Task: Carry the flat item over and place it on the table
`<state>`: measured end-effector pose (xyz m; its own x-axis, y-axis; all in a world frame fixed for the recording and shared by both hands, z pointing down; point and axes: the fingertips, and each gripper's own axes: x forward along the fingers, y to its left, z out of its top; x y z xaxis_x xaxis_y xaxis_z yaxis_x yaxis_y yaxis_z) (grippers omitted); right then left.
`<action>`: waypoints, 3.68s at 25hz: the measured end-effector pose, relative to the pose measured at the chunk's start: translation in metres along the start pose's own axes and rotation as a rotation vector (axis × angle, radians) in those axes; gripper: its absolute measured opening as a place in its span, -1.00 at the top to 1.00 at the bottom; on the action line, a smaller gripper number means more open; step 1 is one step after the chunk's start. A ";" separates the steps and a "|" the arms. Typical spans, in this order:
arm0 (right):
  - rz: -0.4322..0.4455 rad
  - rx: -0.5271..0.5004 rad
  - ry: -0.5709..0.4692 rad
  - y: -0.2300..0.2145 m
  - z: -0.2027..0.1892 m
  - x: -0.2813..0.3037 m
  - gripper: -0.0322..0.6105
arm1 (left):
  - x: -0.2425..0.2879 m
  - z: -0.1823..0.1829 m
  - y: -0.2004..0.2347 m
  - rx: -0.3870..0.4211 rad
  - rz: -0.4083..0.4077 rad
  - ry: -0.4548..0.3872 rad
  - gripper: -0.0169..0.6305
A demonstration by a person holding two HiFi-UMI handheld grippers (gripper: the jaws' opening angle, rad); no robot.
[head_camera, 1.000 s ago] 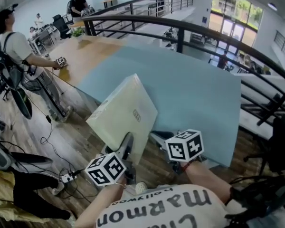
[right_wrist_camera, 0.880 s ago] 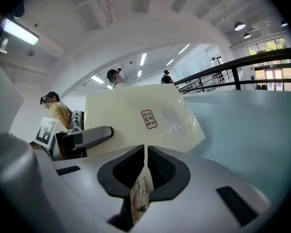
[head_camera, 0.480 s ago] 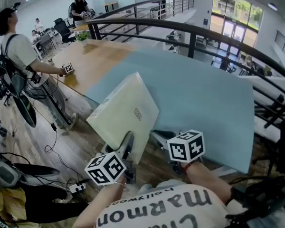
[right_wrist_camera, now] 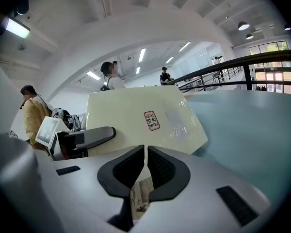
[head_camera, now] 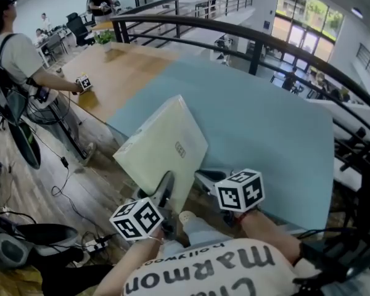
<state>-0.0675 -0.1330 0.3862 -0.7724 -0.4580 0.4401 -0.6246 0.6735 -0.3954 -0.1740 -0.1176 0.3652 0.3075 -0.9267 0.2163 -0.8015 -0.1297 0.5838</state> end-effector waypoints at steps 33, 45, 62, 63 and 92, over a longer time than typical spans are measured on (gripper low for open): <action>0.157 0.055 0.093 -0.094 0.117 0.193 0.76 | 0.156 0.074 0.116 -0.290 0.023 0.026 0.04; 0.190 0.091 0.115 -0.109 0.100 0.200 0.76 | 0.162 0.043 0.129 -0.388 0.110 0.067 -0.04; 0.192 0.112 0.129 -0.119 0.088 0.198 0.76 | 0.170 0.013 0.143 -0.451 0.178 0.143 -0.20; 0.192 0.111 0.131 -0.119 0.087 0.198 0.76 | 0.169 0.012 0.145 -0.458 0.182 0.143 -0.20; 0.198 0.126 0.159 -0.115 0.085 0.208 0.76 | 0.163 0.006 0.176 -0.550 0.265 0.151 -0.39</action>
<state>-0.1661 -0.3548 0.4542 -0.8591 -0.2213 0.4615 -0.4807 0.6586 -0.5789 -0.2676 -0.2938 0.4986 0.2360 -0.8372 0.4933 -0.4916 0.3351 0.8038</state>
